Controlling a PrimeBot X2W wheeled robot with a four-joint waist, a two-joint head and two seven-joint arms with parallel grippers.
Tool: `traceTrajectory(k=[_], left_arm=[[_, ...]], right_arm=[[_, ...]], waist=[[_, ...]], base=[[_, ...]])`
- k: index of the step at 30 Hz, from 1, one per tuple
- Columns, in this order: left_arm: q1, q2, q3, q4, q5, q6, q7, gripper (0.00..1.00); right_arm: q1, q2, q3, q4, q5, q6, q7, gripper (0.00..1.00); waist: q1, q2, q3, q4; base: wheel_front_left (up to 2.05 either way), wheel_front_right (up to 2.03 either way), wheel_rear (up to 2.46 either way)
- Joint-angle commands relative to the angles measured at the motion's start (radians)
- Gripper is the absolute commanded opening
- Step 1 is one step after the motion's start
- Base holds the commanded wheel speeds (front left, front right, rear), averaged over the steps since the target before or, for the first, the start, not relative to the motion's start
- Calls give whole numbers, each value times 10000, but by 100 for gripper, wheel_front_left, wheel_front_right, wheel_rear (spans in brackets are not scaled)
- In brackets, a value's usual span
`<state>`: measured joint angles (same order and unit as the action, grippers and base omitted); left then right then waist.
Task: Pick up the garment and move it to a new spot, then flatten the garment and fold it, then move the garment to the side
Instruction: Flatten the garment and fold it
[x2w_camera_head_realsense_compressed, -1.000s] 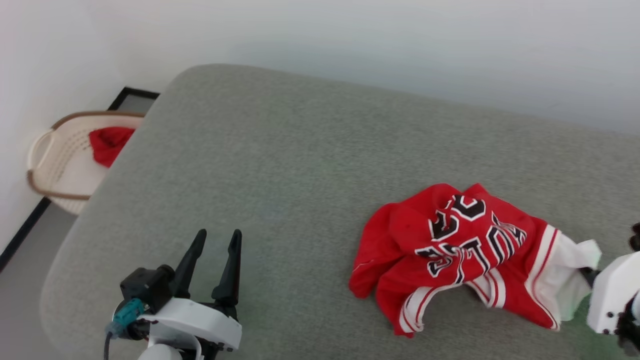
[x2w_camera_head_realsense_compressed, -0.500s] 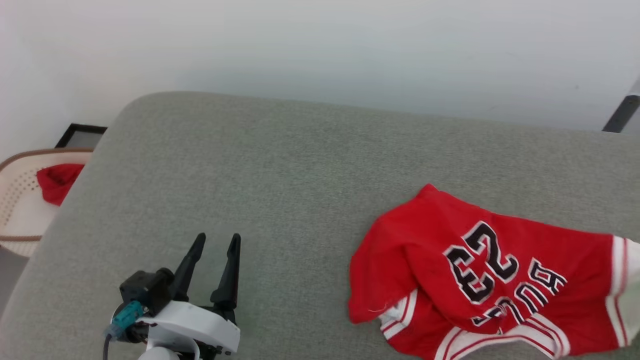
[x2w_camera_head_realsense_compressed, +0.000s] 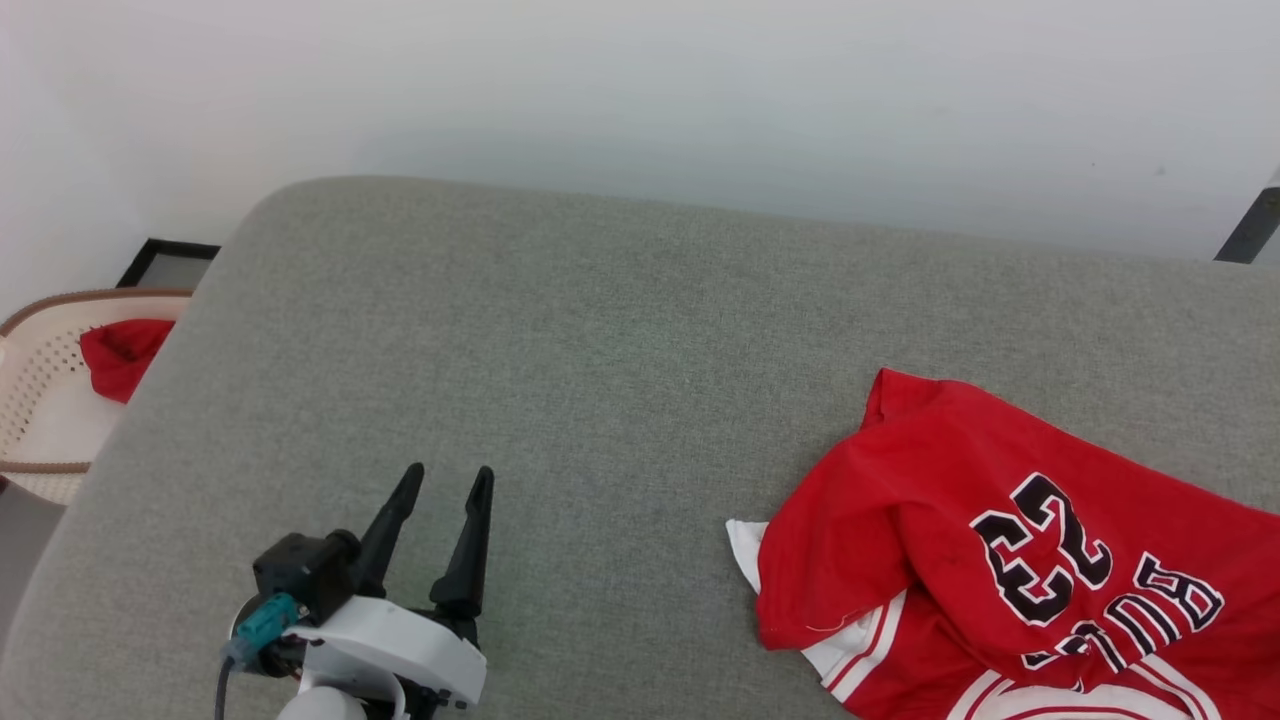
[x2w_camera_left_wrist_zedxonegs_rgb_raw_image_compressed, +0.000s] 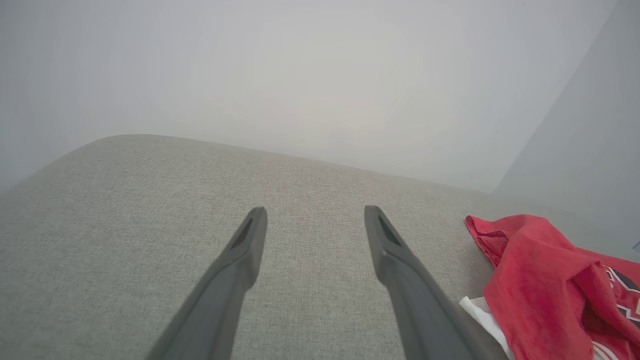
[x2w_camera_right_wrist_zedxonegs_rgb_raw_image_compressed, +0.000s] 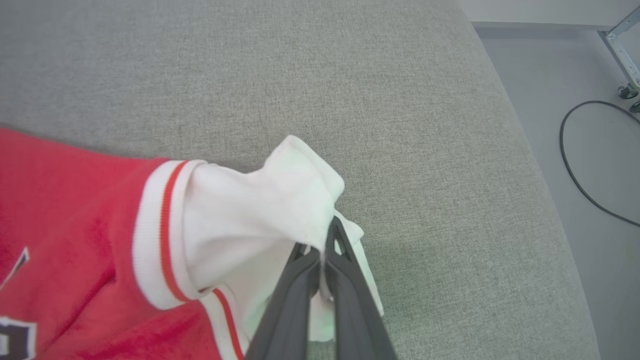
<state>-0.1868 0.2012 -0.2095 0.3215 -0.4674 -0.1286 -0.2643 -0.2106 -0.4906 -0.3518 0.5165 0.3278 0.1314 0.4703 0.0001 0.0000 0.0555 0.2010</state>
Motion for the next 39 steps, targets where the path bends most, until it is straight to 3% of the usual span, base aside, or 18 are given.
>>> traceTrajectory(k=[1, 2, 10, 19, 28, 39], left_arm=[[-102, 54, -14, 27, -42, -32, 0, 100], [-96, 73, -34, 52, -41, -32, 0, 100], [88, 295, -189, 191, -78, -31, 2, 100], [-110, 674, -777, -288, -552, -31, 822, 100], [-534, 1124, -1520, -1510, -1424, -30, 3354, 100], [-1805, 1316, -2148, -2498, -2833, 287, 7519, 100]], right_arm=[[-96, -35, 77, 151, -119, -12, -95, 78], [-172, -39, 157, 331, -115, -12, -174, 100], [-492, 17, 953, 910, 78, -12, -588, 100], [-90, 79, 1869, -365, 698, -12, -1441, 100], [1023, 1051, 1931, -2275, 667, -12, -2166, 100], [2485, 2752, 1822, -4385, 117, -12, -1731, 100]], waist=[[-1, 0, -35, 5], [-1, 0, -66, 3], [-1, 0, -508, -302], [-1, 0, -904, -1003], [-1, 0, -1064, -1831], [-1, 0, -917, -2645]], base=[[0, 0, 0], [0, 0, 0], [0, 0, 0], [0, 0, 0], [0, 0, 0], [0, 0, 0]])
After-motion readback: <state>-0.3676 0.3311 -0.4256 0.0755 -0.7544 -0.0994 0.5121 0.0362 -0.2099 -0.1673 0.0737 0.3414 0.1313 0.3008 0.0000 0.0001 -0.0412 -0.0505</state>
